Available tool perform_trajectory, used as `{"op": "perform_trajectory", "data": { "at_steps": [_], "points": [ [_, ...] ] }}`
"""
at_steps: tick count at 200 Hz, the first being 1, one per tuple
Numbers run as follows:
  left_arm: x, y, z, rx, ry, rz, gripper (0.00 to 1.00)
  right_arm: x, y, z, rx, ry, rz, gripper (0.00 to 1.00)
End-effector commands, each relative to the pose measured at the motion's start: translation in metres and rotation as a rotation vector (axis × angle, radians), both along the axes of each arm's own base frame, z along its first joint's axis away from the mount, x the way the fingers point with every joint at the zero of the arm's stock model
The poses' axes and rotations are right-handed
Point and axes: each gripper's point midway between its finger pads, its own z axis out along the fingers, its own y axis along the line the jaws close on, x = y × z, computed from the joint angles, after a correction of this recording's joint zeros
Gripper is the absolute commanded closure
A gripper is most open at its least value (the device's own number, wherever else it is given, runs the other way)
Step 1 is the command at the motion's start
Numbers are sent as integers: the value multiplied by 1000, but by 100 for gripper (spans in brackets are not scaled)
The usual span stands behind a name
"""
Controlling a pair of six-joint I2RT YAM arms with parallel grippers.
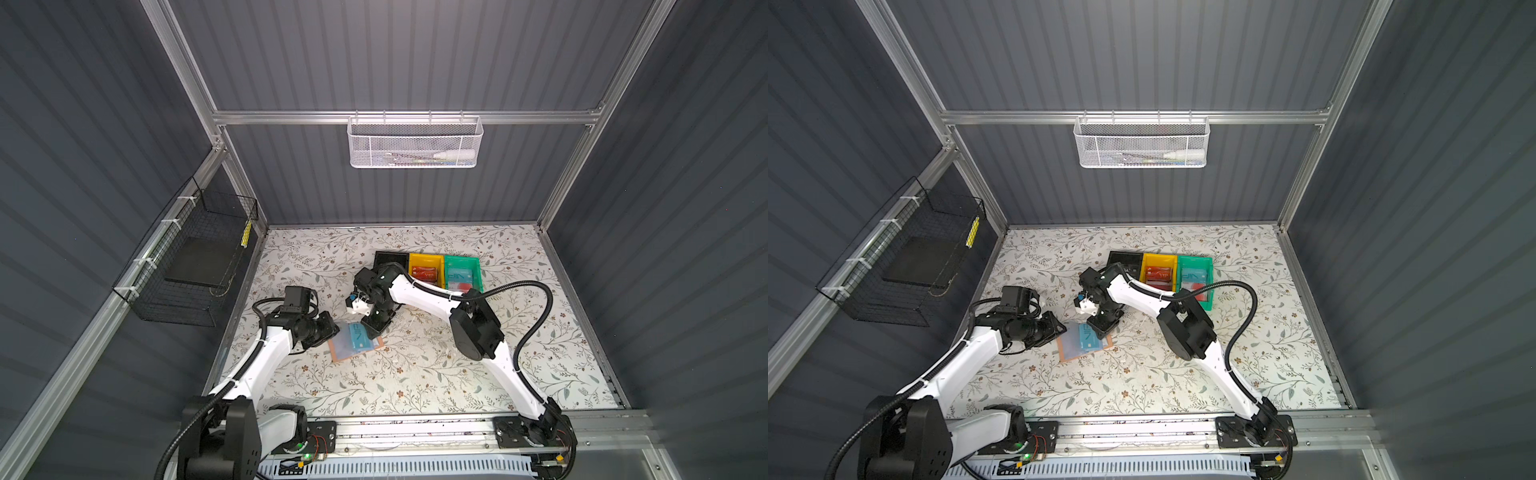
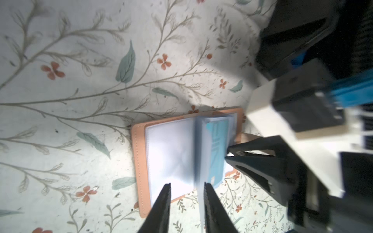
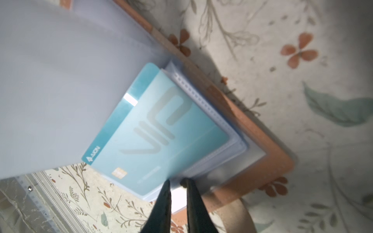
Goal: Take the credit cards out of the card holder
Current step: Take out the credit card from the card holder.
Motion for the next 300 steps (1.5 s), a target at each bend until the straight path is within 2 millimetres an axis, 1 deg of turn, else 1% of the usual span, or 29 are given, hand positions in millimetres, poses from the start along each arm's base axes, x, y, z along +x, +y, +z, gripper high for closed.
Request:
{"op": "perform_trajectory", "data": {
  "at_steps": [1, 17, 46, 70, 103, 114, 129, 153, 162, 185, 197, 207, 229, 239, 253, 300],
  "points": [
    [-6, -13, 8, -90, 18, -22, 69, -6, -11, -25, -67, 36, 3, 81],
    [-1, -26, 6, -183, 2, -31, 70, -6, -12, -26, -66, 38, 0, 80],
    [1, -42, -11, -307, 24, -30, 73, -4, -13, -27, -70, 39, -3, 80],
    [1, -46, -22, -339, 42, -27, 75, -3, -15, -28, -73, 40, -7, 80],
    [-2, -44, -28, -321, 63, -30, 76, -4, -15, -29, -75, 44, -8, 80],
    [-4, -41, -26, -287, 67, -33, 77, -4, -15, -29, -75, 45, -7, 80],
    [-7, -29, -23, -200, 72, -21, 76, -4, -16, -30, -76, 48, -9, 80],
    [-12, -8, -12, -60, 77, -1, 75, -5, -17, -31, -80, 51, -8, 80],
    [-12, -4, -6, -33, 71, 1, 75, -5, -17, -31, -82, 51, -8, 80],
    [-6, -6, 13, -44, 25, -6, 74, -5, -19, -32, -88, 54, -11, 80],
    [-1, -14, 20, -95, -11, -26, 73, -6, -19, -32, -88, 56, -11, 80],
    [3, -23, 21, -154, -29, -32, 73, -6, -19, -34, -90, 57, -12, 79],
    [10, -46, 15, -325, -32, -52, 74, -6, -20, -35, -92, 59, -11, 79],
    [11, -51, 8, -375, -25, -43, 74, -7, -20, -35, -94, 60, -11, 79],
    [10, -51, -3, -383, -7, -32, 75, -6, -21, -35, -94, 60, -13, 79],
    [2, -49, -22, -356, 42, -36, 75, -6, -22, -35, -95, 63, -15, 79]
  ]
}}
